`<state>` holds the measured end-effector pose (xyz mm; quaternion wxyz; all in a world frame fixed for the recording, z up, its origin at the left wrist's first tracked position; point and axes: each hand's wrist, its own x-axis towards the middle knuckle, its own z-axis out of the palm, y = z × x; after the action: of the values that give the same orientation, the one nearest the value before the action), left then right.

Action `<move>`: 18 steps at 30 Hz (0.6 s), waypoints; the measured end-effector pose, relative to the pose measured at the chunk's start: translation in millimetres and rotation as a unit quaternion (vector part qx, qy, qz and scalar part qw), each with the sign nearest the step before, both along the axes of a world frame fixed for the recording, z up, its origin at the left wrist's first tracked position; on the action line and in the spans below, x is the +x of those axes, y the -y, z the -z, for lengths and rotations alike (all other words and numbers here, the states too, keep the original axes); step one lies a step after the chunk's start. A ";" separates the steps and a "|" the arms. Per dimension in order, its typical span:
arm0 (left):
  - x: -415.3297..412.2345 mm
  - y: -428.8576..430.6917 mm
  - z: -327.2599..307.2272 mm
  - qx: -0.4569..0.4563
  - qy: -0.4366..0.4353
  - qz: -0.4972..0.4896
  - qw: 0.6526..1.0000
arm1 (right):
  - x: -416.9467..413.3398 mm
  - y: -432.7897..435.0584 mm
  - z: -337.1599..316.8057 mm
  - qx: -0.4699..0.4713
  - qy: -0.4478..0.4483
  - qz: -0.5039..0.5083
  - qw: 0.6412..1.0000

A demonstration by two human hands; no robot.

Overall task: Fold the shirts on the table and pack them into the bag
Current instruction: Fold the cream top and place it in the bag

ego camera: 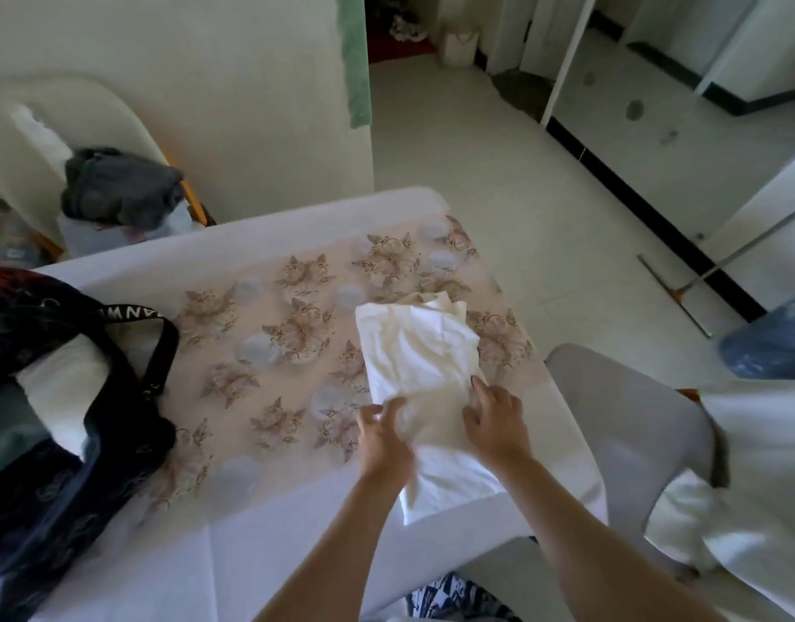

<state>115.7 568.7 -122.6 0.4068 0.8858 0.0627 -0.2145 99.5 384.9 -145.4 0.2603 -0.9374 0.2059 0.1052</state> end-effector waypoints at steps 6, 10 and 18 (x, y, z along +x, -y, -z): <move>4.5 -47.5 -16.0 -0.009 0.001 -0.094 0.996 | -7.0 -43.8 -7.5 0.037 -0.012 -0.045 0.998; -24.0 -102.1 -8.5 0.052 -0.042 -0.110 0.992 | -17.1 -91.5 -5.1 0.018 -0.004 -0.153 0.988; -55.2 -137.6 7.1 0.102 0.092 -0.174 0.975 | -4.1 -132.0 -17.9 0.025 0.070 -0.059 0.995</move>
<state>60.5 706.3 -129.7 0.3497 0.9140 0.1993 -0.0504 95.4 516.9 -127.5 0.2906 -0.9463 0.1289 0.0594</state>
